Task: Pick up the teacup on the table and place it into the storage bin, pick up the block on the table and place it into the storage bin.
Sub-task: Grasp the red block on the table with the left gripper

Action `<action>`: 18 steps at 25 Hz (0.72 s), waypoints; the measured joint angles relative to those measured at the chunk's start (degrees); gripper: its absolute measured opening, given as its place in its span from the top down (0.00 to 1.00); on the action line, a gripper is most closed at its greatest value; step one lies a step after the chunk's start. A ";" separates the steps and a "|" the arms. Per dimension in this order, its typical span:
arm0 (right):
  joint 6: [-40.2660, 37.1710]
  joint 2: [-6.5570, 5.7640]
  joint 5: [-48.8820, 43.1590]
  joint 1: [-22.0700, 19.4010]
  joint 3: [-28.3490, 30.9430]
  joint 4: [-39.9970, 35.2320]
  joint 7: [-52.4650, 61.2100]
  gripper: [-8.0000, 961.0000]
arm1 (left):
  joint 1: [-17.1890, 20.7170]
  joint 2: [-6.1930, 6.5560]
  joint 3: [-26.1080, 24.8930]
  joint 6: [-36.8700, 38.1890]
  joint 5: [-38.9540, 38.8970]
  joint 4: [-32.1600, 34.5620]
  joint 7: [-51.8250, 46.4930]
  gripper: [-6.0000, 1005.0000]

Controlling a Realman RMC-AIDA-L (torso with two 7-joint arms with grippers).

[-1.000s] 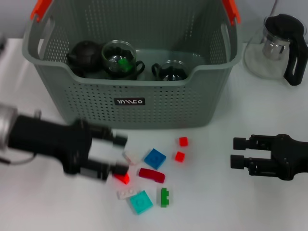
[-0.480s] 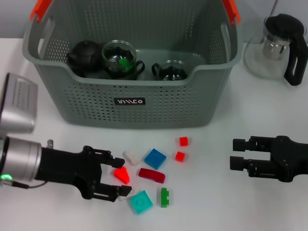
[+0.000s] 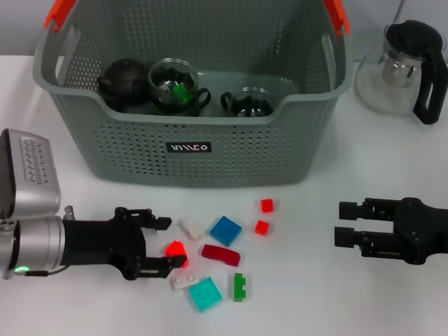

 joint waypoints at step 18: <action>0.05 -0.07 -0.03 0.25 0.00 0.00 0.14 0.27 | 0.78 0.71 -0.09 3.07 0.59 -0.55 -3.48 0.28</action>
